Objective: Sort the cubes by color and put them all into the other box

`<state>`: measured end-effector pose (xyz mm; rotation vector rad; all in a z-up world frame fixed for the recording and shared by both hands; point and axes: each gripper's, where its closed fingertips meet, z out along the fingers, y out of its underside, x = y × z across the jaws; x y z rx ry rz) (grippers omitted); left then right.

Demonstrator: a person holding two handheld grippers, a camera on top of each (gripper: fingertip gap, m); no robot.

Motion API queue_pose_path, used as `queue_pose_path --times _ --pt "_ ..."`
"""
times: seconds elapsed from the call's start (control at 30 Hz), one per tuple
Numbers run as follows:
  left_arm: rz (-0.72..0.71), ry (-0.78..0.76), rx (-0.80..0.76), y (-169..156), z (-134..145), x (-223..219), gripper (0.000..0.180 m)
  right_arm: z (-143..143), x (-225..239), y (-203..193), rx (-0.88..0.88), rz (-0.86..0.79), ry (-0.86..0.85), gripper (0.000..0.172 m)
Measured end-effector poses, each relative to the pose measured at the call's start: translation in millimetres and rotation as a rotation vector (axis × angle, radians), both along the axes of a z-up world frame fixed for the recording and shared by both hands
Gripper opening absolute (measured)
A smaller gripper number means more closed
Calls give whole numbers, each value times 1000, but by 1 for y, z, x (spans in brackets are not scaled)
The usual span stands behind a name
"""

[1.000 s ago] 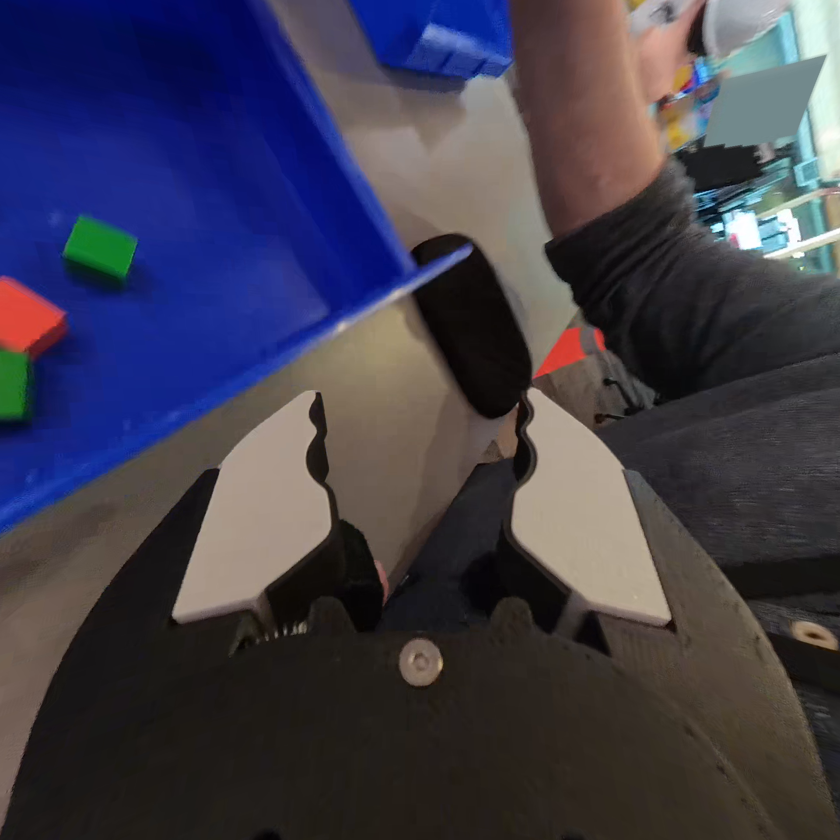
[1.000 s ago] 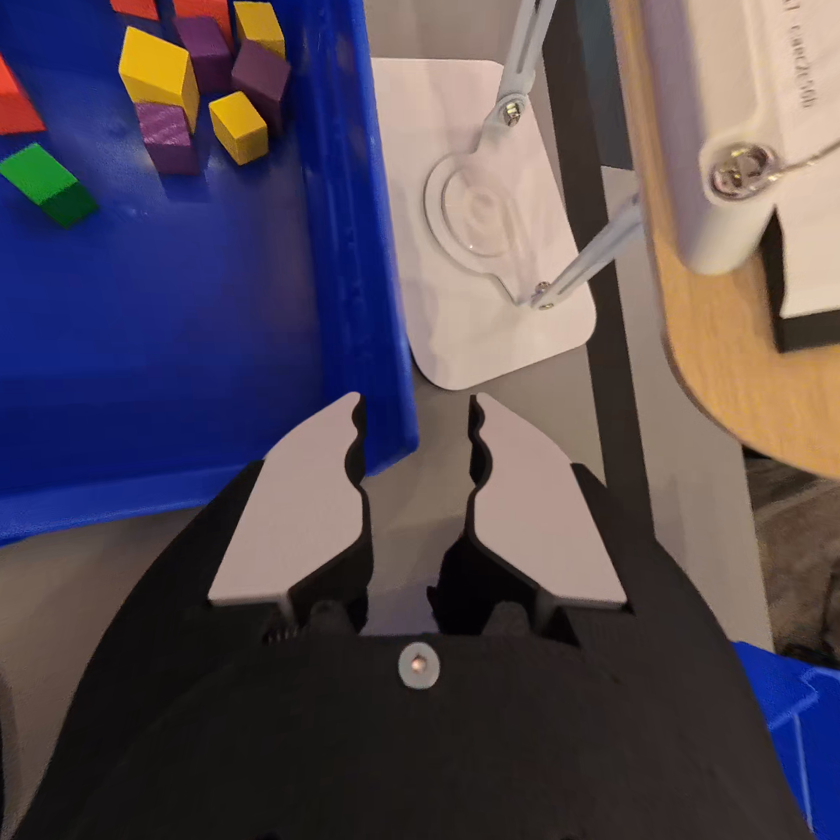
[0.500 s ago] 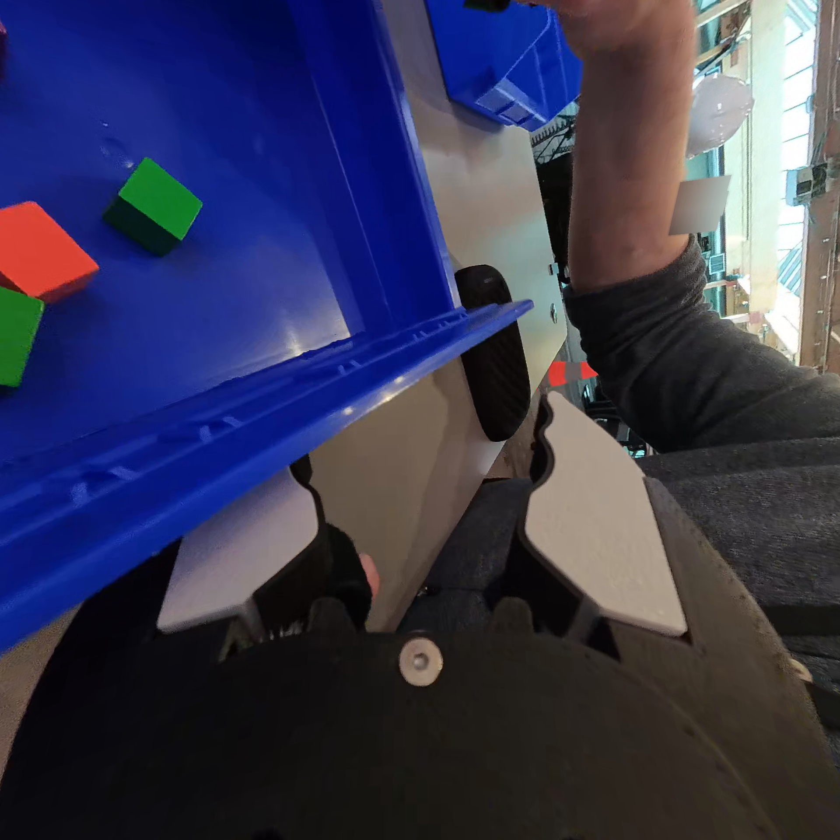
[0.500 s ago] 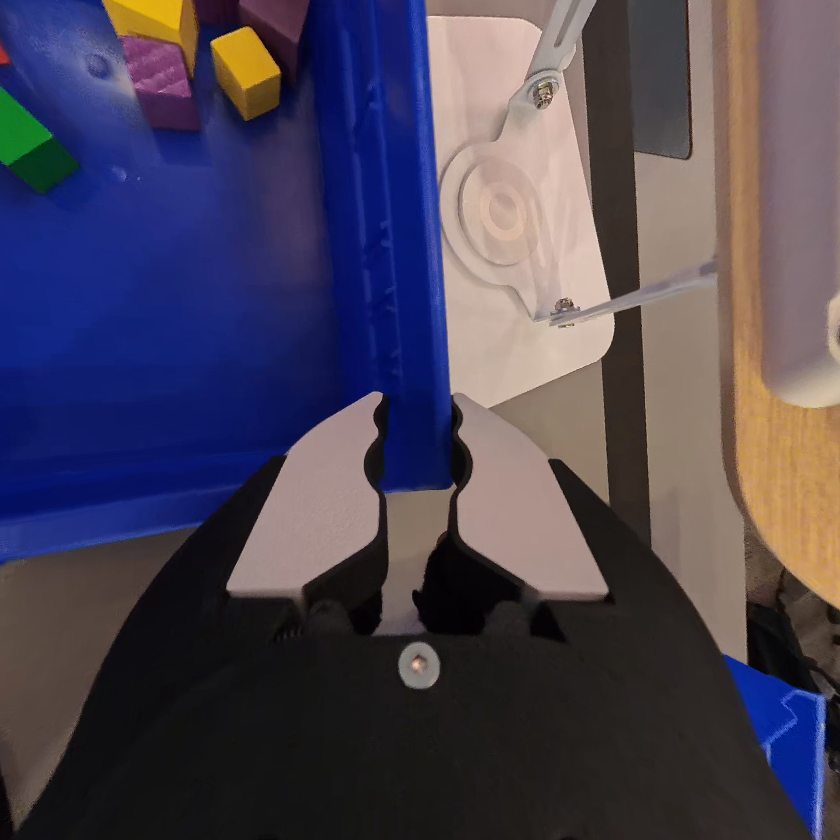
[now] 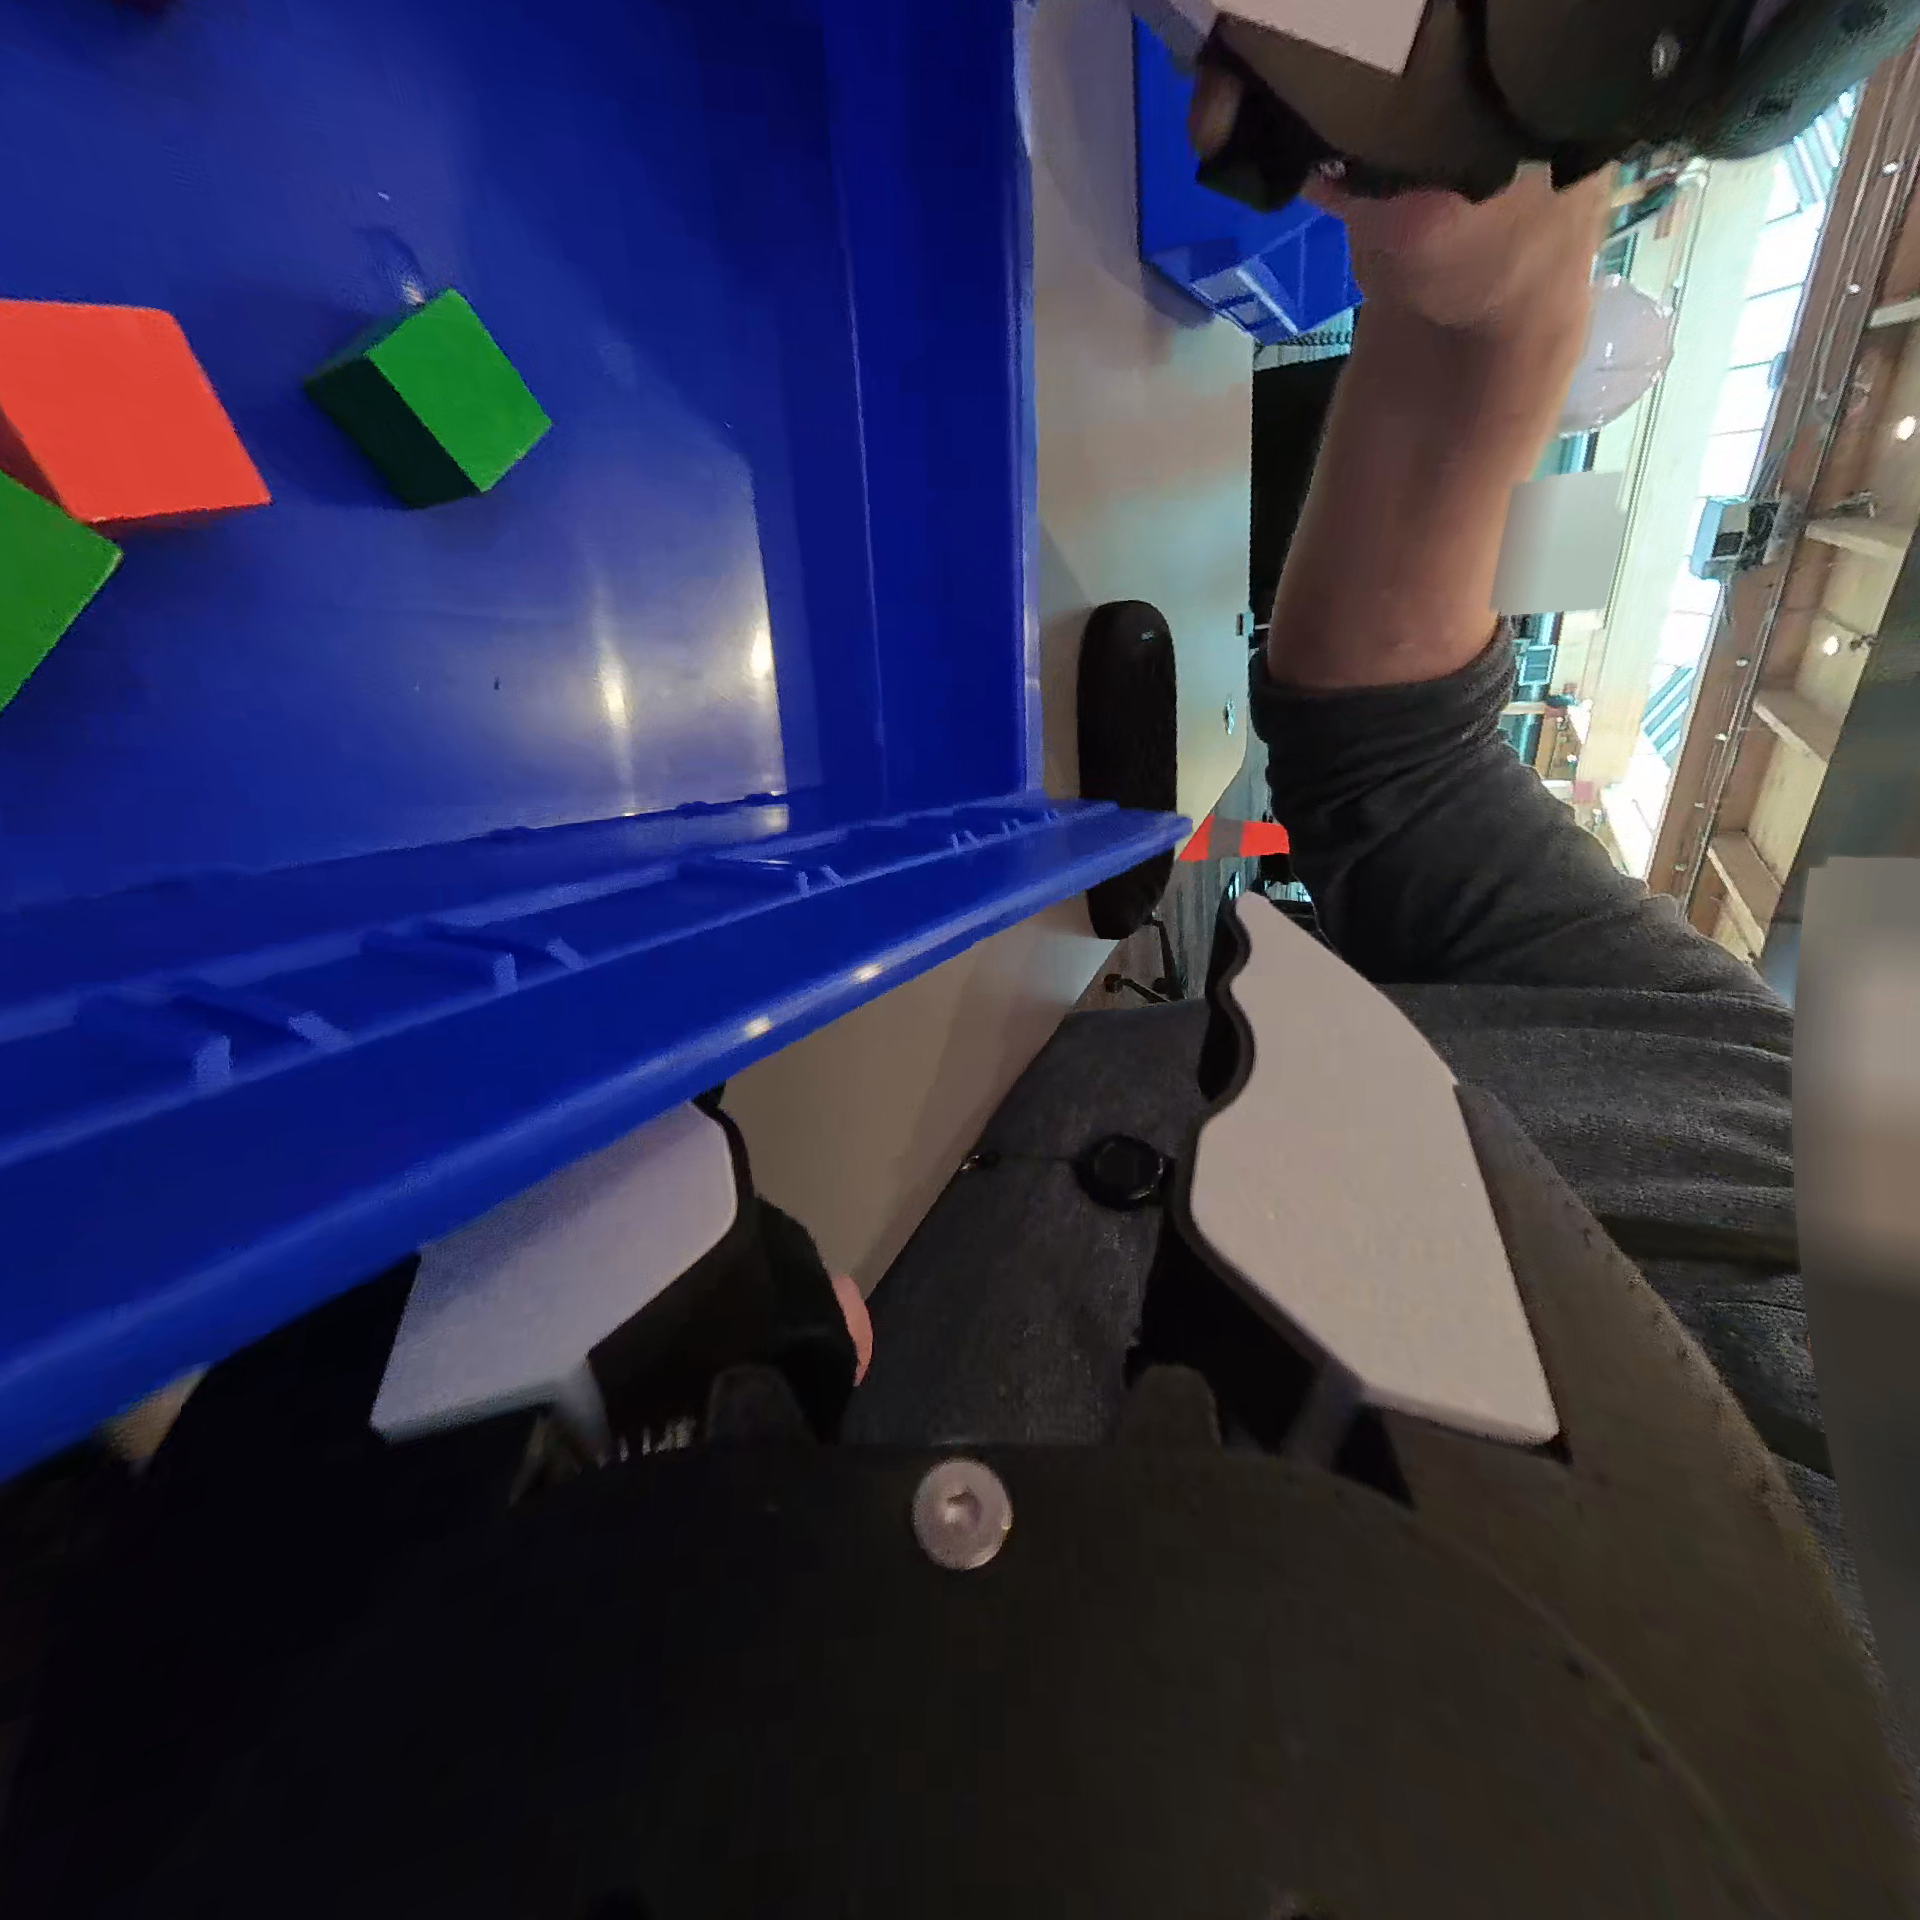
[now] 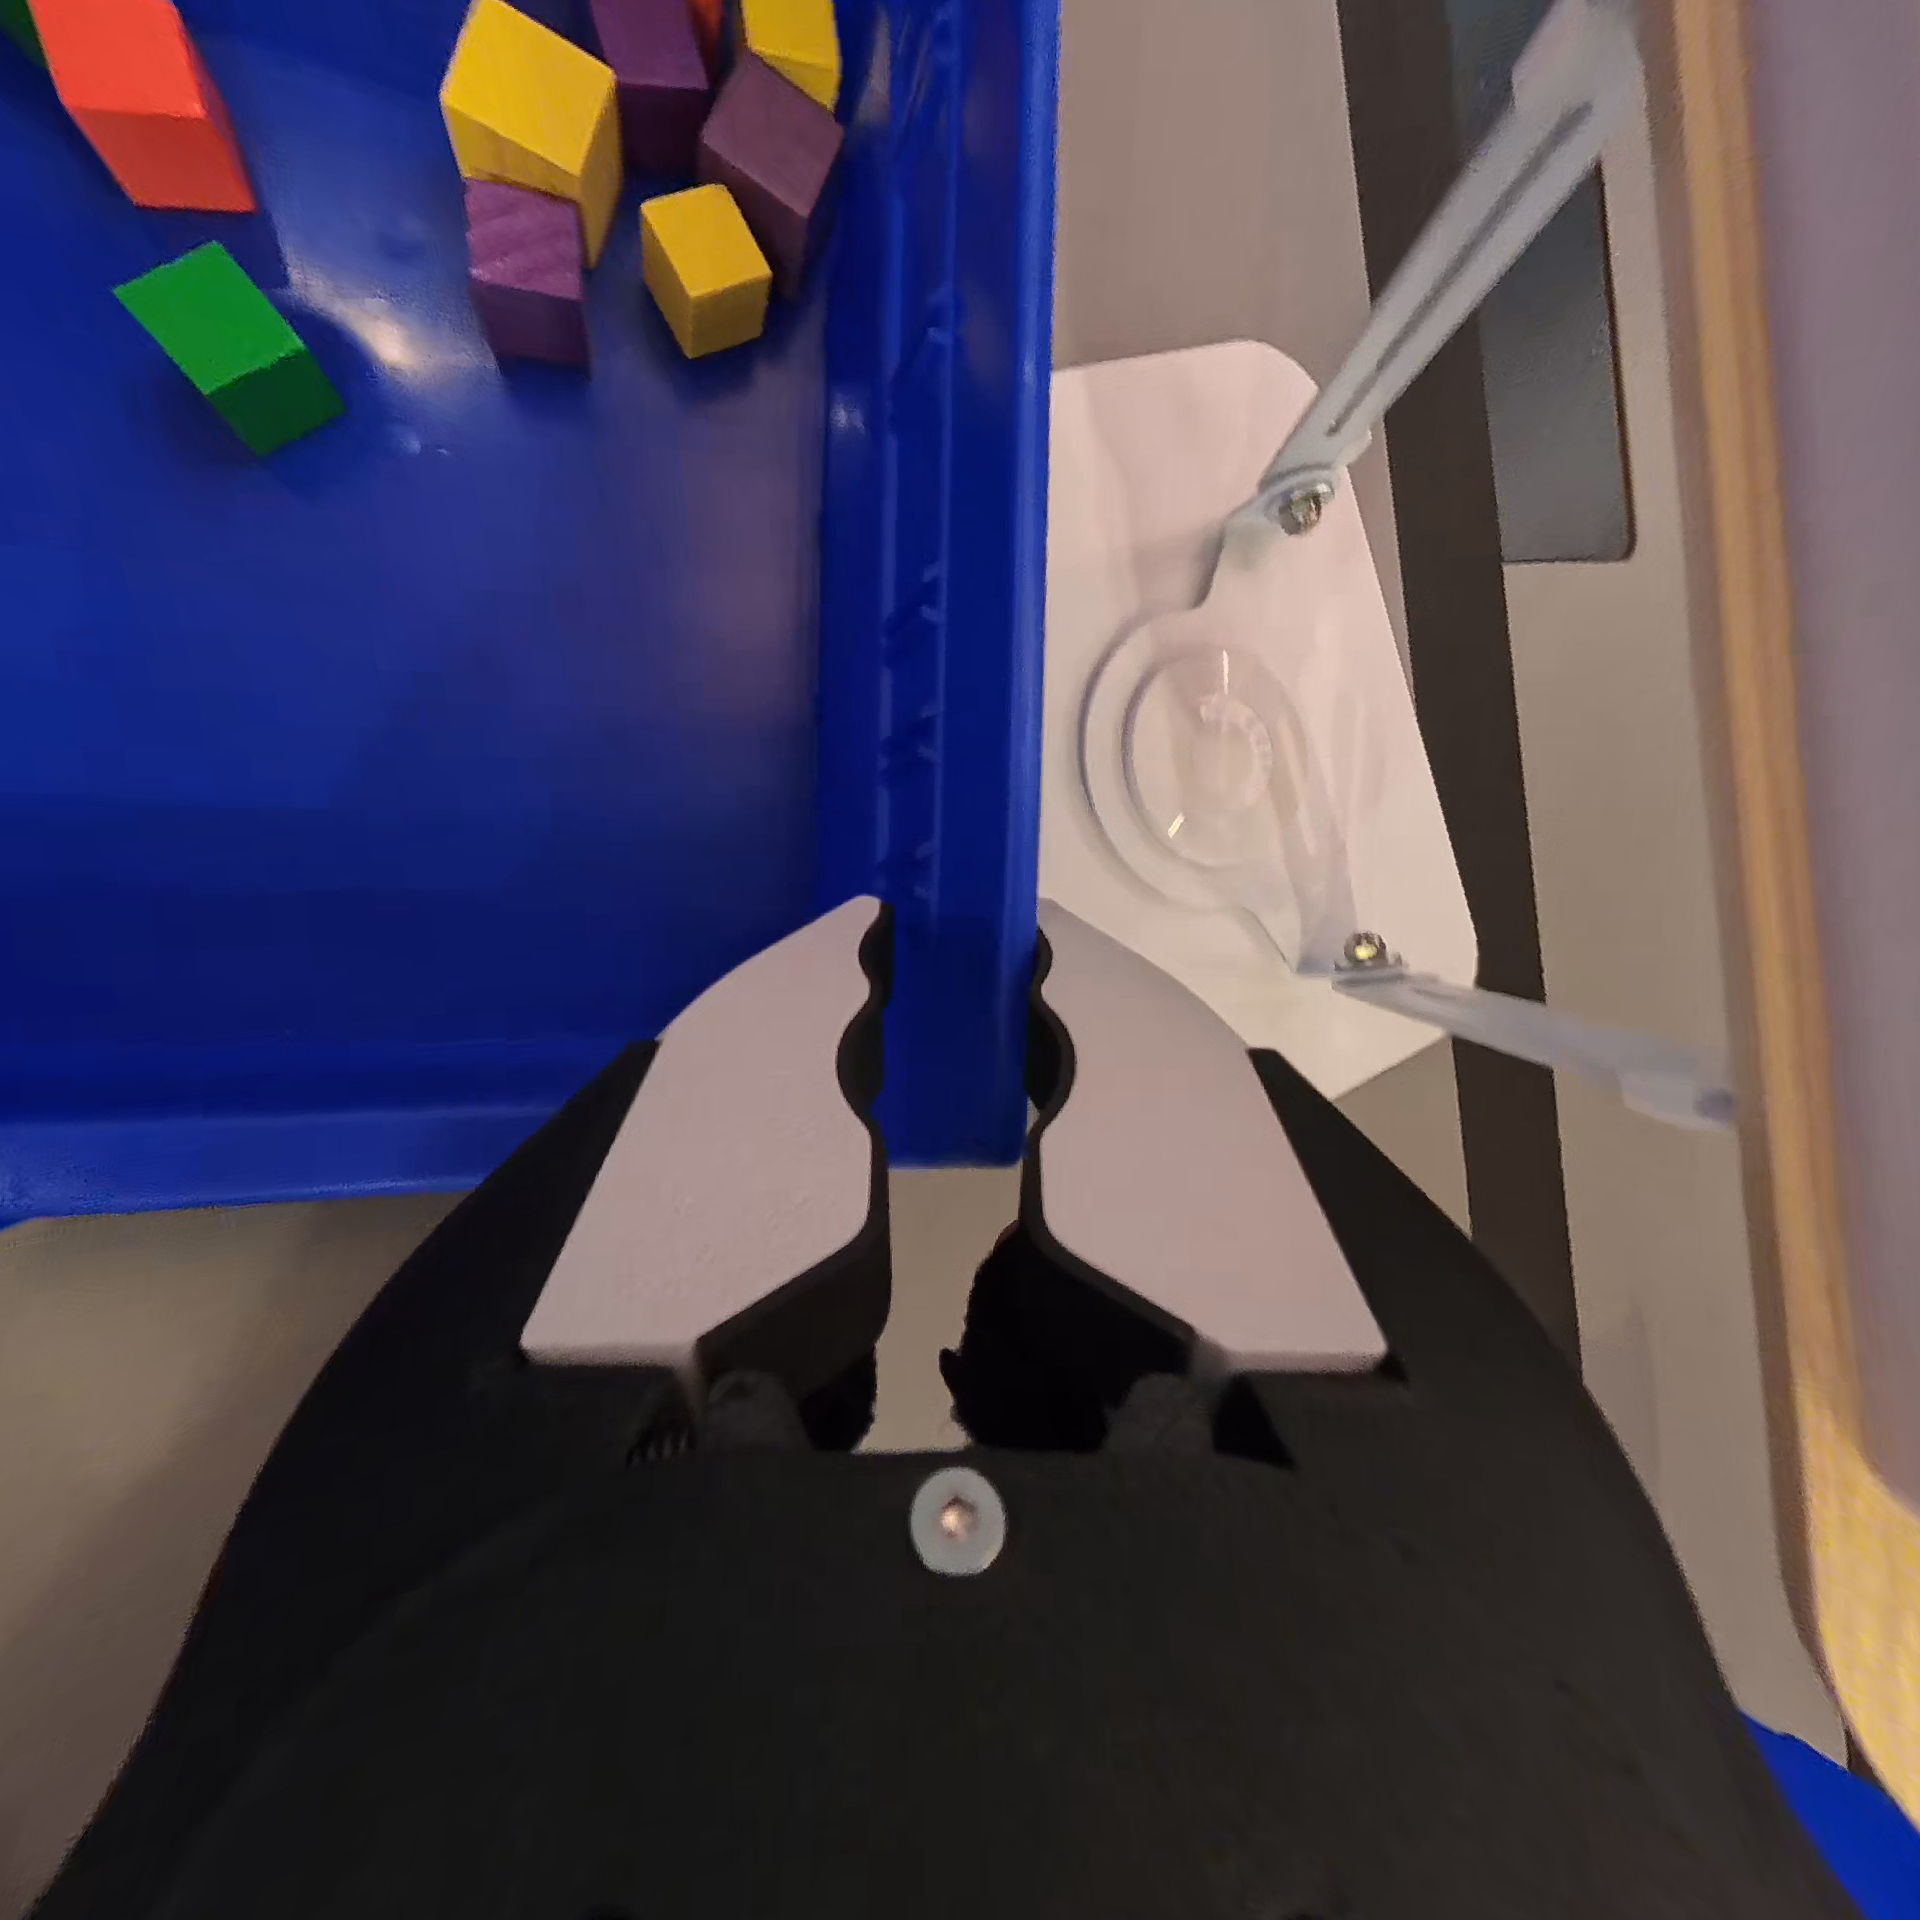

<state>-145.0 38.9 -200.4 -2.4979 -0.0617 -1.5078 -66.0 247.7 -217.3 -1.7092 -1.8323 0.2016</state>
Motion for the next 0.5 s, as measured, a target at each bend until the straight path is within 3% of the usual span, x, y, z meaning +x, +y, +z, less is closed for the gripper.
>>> queue_pose_path --times 0.03,0.27,0.5 --pt "9 4 -5 2 0 -8 90 0 -6 -3 -2 2 4 22" --pt "117 64 -1 22 -4 -70 92 -5 -52 -20 -48 34 32 27" --pt "194 97 16 50 -7 -125 88 -5 -90 -14 -50 -14 44 33"
